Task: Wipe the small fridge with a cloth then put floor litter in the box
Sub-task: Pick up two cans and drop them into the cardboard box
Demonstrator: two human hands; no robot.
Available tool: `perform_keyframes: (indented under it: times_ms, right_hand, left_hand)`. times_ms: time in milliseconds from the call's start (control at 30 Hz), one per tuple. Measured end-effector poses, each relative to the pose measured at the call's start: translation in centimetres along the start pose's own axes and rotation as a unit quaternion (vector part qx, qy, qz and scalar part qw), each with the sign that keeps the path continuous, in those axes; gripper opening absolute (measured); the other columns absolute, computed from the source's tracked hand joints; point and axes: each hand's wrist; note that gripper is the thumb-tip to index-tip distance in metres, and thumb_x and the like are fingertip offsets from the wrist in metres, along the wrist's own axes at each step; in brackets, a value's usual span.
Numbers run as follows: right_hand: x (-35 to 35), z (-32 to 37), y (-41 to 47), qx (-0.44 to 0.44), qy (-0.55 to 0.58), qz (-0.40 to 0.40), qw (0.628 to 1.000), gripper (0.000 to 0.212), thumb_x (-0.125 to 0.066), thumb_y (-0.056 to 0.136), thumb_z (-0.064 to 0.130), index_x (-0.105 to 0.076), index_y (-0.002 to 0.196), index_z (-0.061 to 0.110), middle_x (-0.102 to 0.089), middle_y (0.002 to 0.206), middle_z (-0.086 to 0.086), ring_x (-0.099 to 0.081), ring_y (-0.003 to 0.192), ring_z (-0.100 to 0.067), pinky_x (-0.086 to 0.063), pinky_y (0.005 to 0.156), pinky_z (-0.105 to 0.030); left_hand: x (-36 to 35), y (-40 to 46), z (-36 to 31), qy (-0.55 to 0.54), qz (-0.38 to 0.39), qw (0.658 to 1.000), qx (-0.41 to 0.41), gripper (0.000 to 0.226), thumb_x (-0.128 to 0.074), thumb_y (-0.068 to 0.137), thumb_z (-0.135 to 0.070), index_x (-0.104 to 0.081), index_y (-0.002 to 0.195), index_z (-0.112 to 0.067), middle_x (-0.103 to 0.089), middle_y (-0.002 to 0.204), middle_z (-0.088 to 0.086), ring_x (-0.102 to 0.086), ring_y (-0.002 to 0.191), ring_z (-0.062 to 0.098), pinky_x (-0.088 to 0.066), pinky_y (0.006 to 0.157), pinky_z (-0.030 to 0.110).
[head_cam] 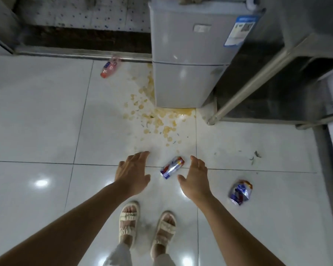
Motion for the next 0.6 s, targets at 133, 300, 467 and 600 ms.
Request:
perform_keyframes:
  times_ms: [133, 300, 467, 600]
  right_hand:
    - [-6.0, -2.0, 3.1, -0.032, 0.043, -0.024, 0.998, 0.073, -0.06, 0.087, 0.021, -0.018, 0.146, 0.007, -0.032, 0.144, -0.011, -0.031, 0.133, -0.025, -0.029, 0.108, -0.03]
    - [-14.1, -4.8, 8.1, -0.077, 0.064, -0.028, 0.995, 0.073, -0.059, 0.087, 0.02, -0.019, 0.146, 0.008, -0.034, 0.143, -0.012, -0.032, 0.132, -0.024, -0.03, 0.11, -0.034]
    - [-21.4, -8.1, 13.7, -0.099, 0.091, -0.052, 0.99, 0.074, -0.061, 0.086, 0.022, -0.02, 0.145, 0.007, -0.035, 0.14, -0.014, -0.036, 0.129, -0.025, -0.036, 0.107, -0.039]
    - [-26.6, -11.0, 18.3, -0.12, 0.106, -0.086, 0.983, 0.074, -0.063, 0.086, 0.028, -0.02, 0.143, 0.008, -0.035, 0.139, -0.015, -0.037, 0.127, -0.025, -0.041, 0.103, -0.036]
  left_hand:
    - [-5.2, 3.0, 3.1, 0.001, 0.023, 1.0, 0.015, 0.071, -0.059, 0.085, -0.032, -0.024, 0.145, -0.02, -0.038, 0.148, 0.002, -0.04, 0.13, 0.024, -0.034, 0.103, 0.038]
    - [-12.0, 8.3, 7.0, 0.002, 0.032, 0.999, 0.019, 0.068, -0.06, 0.085, -0.031, -0.026, 0.143, -0.02, -0.044, 0.142, 0.003, -0.044, 0.125, 0.026, -0.036, 0.098, 0.038]
    - [-19.1, 13.8, 10.7, -0.005, 0.025, 1.0, 0.019, 0.066, -0.06, 0.084, -0.03, -0.029, 0.141, -0.019, -0.045, 0.14, 0.005, -0.042, 0.126, 0.026, -0.035, 0.099, 0.038]
    - [-24.4, 17.5, 14.0, -0.004, 0.007, 0.999, 0.035, 0.064, -0.063, 0.082, -0.028, -0.032, 0.137, -0.019, -0.045, 0.14, 0.005, -0.042, 0.125, 0.026, -0.037, 0.097, 0.04]
Point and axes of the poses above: each hand's wrist, its own y-axis towards the middle knuckle, its own x-axis out of the back of the hand, z = x × y
